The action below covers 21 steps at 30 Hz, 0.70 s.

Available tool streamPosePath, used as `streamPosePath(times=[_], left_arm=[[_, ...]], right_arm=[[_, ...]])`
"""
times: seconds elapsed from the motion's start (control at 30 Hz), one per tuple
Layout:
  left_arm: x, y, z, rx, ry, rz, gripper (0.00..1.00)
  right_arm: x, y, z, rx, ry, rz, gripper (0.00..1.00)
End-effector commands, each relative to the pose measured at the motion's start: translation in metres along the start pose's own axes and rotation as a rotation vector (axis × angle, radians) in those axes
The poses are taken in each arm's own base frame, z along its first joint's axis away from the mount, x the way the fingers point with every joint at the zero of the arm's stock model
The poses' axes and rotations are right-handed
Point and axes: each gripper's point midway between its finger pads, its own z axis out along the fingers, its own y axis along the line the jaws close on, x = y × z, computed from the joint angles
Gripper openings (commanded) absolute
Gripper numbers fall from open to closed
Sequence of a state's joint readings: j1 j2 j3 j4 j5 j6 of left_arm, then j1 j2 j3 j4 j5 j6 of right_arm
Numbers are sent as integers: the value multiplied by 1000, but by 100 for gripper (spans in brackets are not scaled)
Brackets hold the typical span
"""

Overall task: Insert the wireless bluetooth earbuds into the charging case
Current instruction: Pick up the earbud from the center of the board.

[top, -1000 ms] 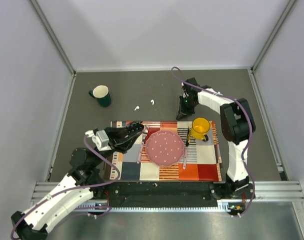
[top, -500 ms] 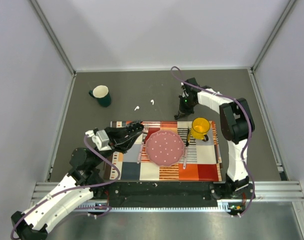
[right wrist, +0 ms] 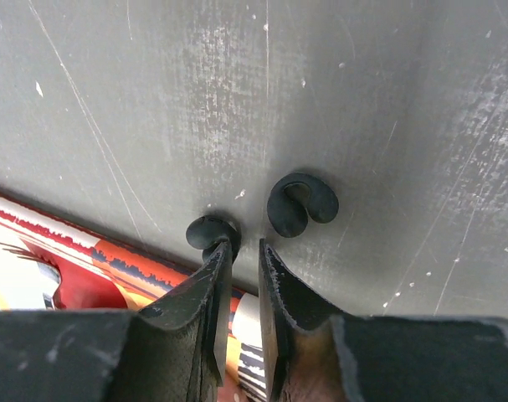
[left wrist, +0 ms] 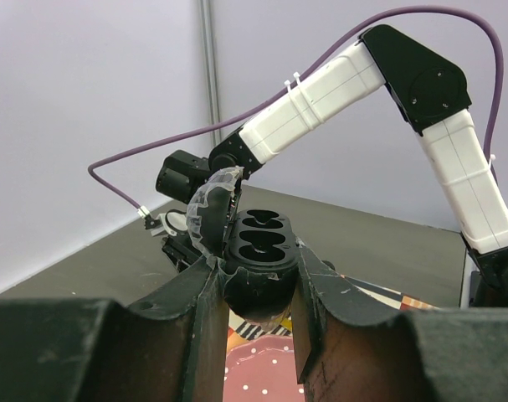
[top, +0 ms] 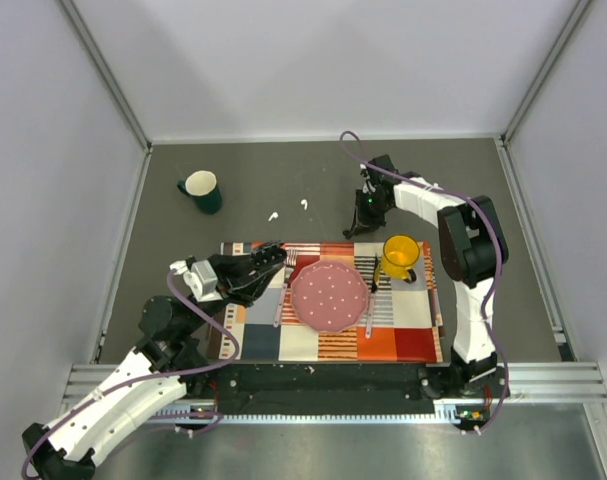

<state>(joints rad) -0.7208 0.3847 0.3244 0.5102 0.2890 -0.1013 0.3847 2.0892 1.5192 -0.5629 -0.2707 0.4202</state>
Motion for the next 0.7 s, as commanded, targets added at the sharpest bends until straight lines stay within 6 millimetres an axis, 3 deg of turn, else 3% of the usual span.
streamPosePath(times=[0.0, 0.4, 0.67], left_arm=[[-13, 2, -1, -13, -45, 23, 0], [-14, 2, -1, -15, -44, 24, 0], [-14, 2, -1, -15, -45, 23, 0]], right_arm=[[-12, 15, -1, -38, -41, -33, 19], [-20, 27, -7, -99, -77, -35, 20], [-15, 26, 1, -99, -64, -34, 20]])
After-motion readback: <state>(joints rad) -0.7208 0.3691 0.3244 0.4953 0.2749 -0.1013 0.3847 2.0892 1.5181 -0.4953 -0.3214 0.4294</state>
